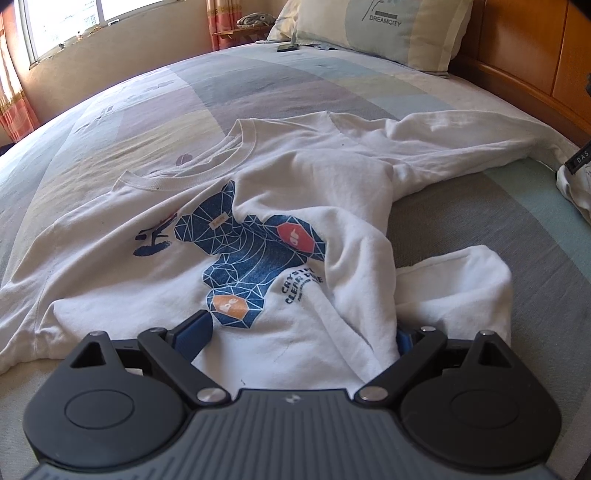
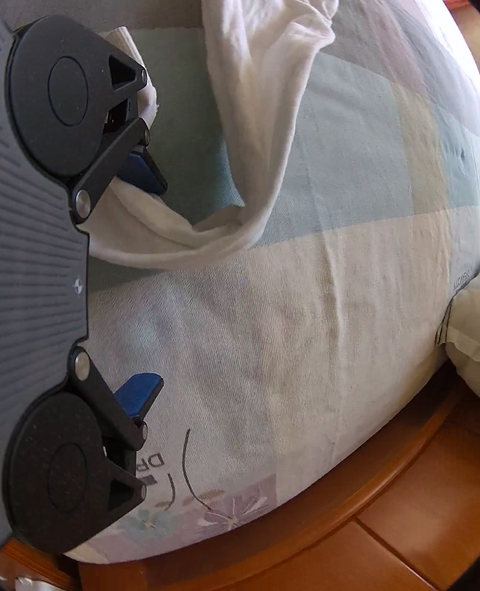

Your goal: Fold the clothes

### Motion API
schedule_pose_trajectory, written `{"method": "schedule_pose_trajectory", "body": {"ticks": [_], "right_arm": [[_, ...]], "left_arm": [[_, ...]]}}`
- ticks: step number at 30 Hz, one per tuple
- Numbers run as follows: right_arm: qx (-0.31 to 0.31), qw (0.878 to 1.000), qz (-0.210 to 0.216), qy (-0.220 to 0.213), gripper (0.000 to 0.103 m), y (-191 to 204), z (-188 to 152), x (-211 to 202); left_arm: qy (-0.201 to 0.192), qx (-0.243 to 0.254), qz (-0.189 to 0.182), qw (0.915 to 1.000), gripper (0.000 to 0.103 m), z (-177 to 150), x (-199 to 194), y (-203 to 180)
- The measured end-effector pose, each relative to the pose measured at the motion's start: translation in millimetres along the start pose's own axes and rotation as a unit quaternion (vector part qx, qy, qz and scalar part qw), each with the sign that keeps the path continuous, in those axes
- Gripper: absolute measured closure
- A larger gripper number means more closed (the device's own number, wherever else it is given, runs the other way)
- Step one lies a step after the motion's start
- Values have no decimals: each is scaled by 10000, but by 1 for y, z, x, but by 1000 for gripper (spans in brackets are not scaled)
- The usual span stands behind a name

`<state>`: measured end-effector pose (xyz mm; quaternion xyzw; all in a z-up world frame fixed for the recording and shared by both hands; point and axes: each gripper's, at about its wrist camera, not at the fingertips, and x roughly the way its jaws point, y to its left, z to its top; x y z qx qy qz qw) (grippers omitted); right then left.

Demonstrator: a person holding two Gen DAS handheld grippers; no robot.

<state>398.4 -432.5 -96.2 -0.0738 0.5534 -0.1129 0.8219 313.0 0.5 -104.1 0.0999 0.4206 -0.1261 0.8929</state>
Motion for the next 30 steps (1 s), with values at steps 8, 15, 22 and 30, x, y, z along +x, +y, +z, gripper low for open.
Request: {"method": "schedule_pose_trajectory", "body": {"ticks": [8, 15, 22, 30], "right_arm": [[-1105, 9831, -1377, -485, 0, -49, 2, 2], [-2217, 9361, -2688, -471, 0, -45, 4, 20], [-1076, 9794, -1489, -843, 0, -63, 8, -12], [-373, 9887, 684, -1281, 0, 2, 45, -28]], "left_arm": [[41, 40, 67, 10000, 10, 1, 0, -2], [74, 63, 101, 9999, 10, 3, 0, -3], [42, 195, 143, 9997, 10, 8, -6, -6], [-488, 251, -26, 9985, 10, 18, -46, -13]]}}
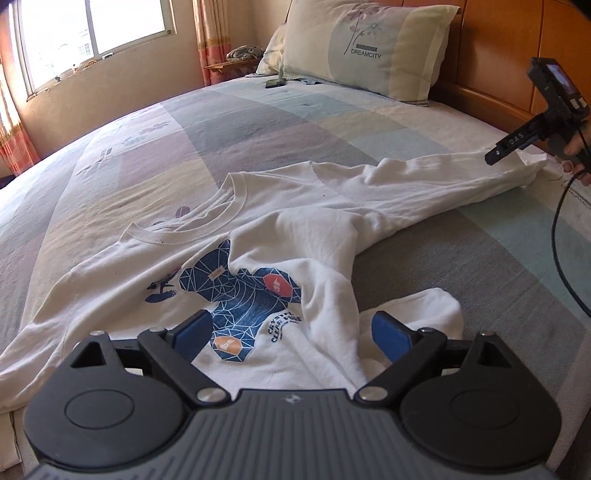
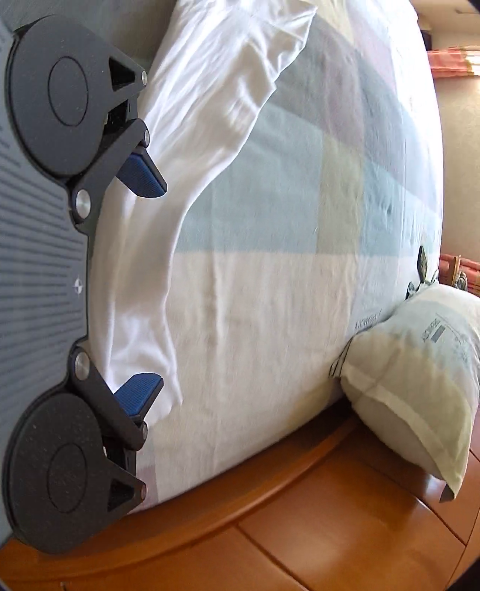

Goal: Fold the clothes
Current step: 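Release the sleeve with the right tool and pull it back from the headboard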

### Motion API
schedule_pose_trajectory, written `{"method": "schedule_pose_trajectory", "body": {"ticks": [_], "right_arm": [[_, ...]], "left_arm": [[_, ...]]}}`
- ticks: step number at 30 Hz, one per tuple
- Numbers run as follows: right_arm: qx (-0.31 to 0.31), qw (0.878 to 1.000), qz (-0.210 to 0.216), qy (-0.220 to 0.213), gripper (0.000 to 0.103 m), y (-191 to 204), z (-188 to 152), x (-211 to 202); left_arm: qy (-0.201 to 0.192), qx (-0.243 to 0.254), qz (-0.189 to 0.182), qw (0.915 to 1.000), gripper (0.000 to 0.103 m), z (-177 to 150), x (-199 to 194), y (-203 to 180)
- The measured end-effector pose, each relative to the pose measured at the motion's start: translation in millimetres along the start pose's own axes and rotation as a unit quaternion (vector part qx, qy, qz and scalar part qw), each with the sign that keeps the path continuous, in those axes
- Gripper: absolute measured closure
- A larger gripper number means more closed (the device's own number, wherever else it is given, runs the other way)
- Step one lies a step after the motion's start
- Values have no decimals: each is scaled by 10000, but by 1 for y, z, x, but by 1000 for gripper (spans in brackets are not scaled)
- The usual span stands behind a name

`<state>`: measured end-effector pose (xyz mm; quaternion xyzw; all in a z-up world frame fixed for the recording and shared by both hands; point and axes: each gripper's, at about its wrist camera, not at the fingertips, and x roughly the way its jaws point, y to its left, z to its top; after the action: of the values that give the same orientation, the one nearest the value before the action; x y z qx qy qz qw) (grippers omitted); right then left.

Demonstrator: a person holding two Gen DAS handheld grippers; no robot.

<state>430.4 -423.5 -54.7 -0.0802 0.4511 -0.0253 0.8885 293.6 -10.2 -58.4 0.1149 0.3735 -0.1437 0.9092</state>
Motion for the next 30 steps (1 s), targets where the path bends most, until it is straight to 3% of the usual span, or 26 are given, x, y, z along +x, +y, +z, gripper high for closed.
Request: {"method": "schedule_pose_trajectory", "body": {"ticks": [6, 8, 12, 16, 20, 24, 30], "right_arm": [[612, 9964, -279, 507, 0, 20, -2, 64], [1027, 9937, -303, 332, 0, 8, -1, 73], [1568, 9846, -757, 140, 0, -12, 5, 72], [1500, 9881, 164, -295, 0, 0, -4, 22], [771, 9917, 881, -528, 0, 40, -30, -37], [118, 9830, 1764, -501, 0, 93, -74, -85], [-141, 9680, 2485, -318, 0, 160, -148, -114]], "left_arm": [[72, -2, -223, 9997, 10, -5, -4, 1], [120, -41, -265, 9996, 10, -7, -4, 1], [129, -136, -260, 9995, 10, -13, -8, 1], [158, -301, -299, 9990, 10, -24, -14, 2], [167, -547, -281, 9980, 10, -36, -26, 1], [140, -884, -293, 9956, 10, -50, -38, 0], [254, -1279, -263, 9911, 10, -80, -44, -11]]}}
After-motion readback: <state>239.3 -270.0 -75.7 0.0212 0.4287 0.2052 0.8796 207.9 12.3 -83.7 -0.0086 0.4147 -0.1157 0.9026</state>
